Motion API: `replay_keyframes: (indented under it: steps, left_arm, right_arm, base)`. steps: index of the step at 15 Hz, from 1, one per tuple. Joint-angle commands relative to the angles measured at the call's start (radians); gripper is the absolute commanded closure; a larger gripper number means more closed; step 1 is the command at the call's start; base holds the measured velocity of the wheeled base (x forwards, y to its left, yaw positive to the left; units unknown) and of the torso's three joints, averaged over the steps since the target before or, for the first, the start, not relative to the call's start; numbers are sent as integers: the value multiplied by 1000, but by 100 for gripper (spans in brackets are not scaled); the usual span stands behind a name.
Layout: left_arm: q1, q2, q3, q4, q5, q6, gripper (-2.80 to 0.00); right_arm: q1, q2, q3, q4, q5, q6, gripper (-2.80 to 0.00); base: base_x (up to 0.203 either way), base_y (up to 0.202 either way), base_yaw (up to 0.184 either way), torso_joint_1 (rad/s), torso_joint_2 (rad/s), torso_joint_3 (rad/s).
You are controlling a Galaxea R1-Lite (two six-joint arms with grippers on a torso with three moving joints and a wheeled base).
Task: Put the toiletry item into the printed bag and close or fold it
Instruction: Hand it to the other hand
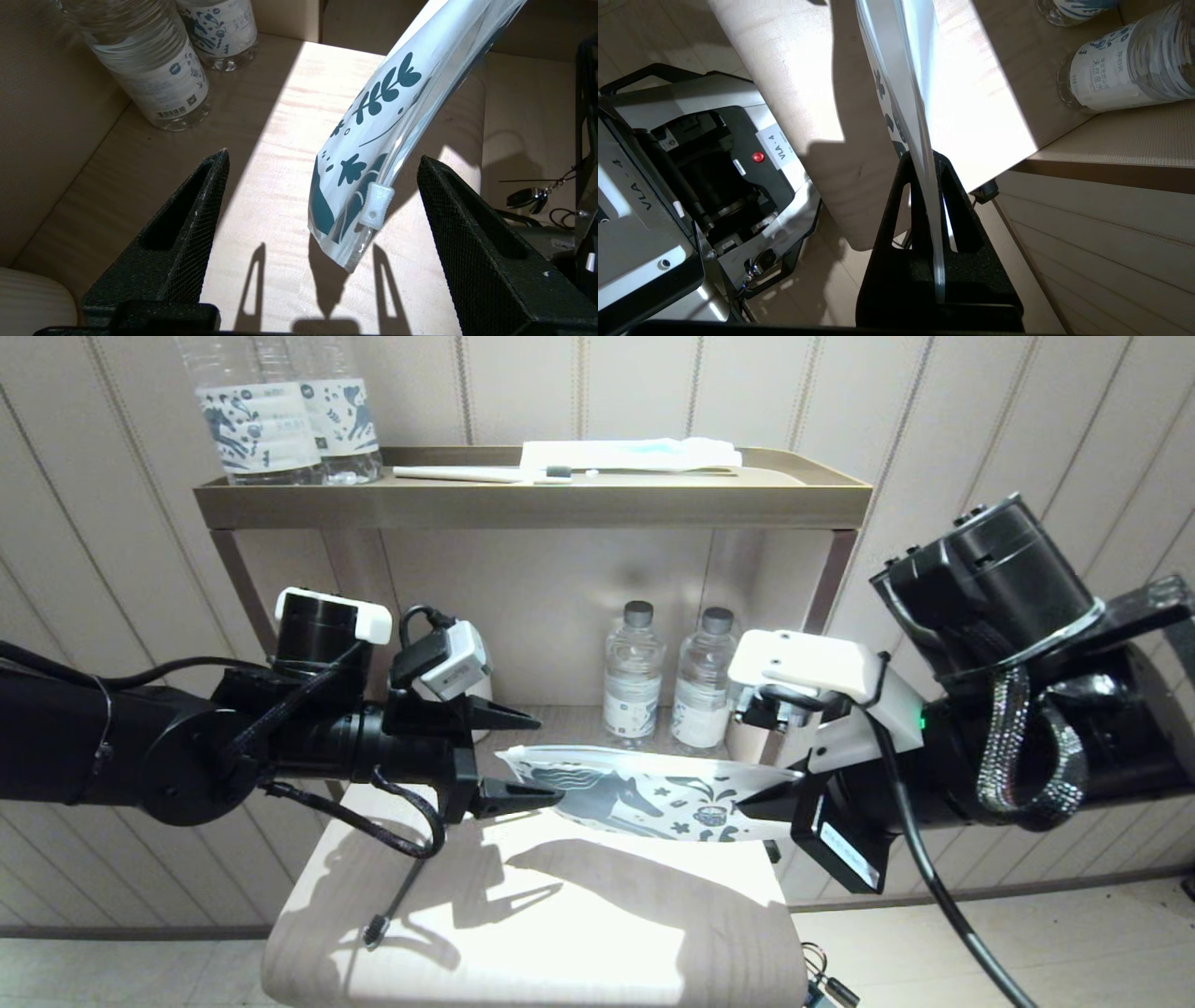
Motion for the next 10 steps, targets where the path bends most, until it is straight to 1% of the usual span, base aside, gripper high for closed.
replay_keyframes:
  steps: [1,6,7,10]
  left_arm:
    - [0,2,2,-2,-5,2,-280]
    - [0,-2,8,-2,-5,3,-280]
    - [0,-5,11,-1,-5,3,0]
    - [0,-16,14,1,-8,2,0]
  right_arm:
    - [10,3,-8,2,5,-3,0]
    - [22,24,-34,1,22,-2,0]
    - [23,27,-40,1,23,-2,0]
    - [24,40,-50,1,23,-3,0]
  base:
    - [0,0,0,0,0,0]
    - [0,0,0,0,0,0]
    - [0,0,0,0,0,0]
    - [0,0,0,0,0,0]
